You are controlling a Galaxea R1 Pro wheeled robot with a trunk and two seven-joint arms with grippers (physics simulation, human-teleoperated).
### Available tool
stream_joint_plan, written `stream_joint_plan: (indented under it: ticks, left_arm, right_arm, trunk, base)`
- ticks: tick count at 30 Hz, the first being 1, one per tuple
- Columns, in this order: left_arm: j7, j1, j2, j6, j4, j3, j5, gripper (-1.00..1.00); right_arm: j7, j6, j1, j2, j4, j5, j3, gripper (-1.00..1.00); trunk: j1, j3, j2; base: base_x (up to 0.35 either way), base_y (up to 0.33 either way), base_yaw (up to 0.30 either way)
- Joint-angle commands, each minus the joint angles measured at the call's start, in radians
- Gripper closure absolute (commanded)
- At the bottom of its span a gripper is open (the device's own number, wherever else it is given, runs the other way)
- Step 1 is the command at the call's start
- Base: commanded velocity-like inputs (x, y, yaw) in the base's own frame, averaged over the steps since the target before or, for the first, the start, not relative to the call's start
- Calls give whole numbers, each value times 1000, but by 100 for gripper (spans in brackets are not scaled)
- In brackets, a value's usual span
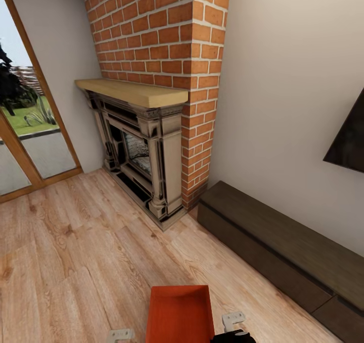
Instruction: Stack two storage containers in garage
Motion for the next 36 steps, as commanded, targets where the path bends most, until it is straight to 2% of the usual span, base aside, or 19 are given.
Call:
stream_joint_plan:
  ticks: [1, 4, 36]
  left_arm:
    - [-3, -1, 0, -7, 2, -7, 10, -100]
    - [-3, -1, 0, -10, 2, -7, 10, -100]
    - [-3, -1, 0, -12, 3, -7, 10, -100]
  right_arm:
    - [-4, 8, 0, 0, -2, 4, 6, -100]
    - [-4, 8, -1, -1, -2, 5, 6, -100]
    - [-4, 8, -1, -1, -2, 4, 6, -100]
  trunk:
    - [1, -2, -2]
    - [1, -2, -2]
    - [123, -102, -226]
  base:
    - [0, 0, 0]
    - [0, 0, 0]
    - [0, 0, 0]
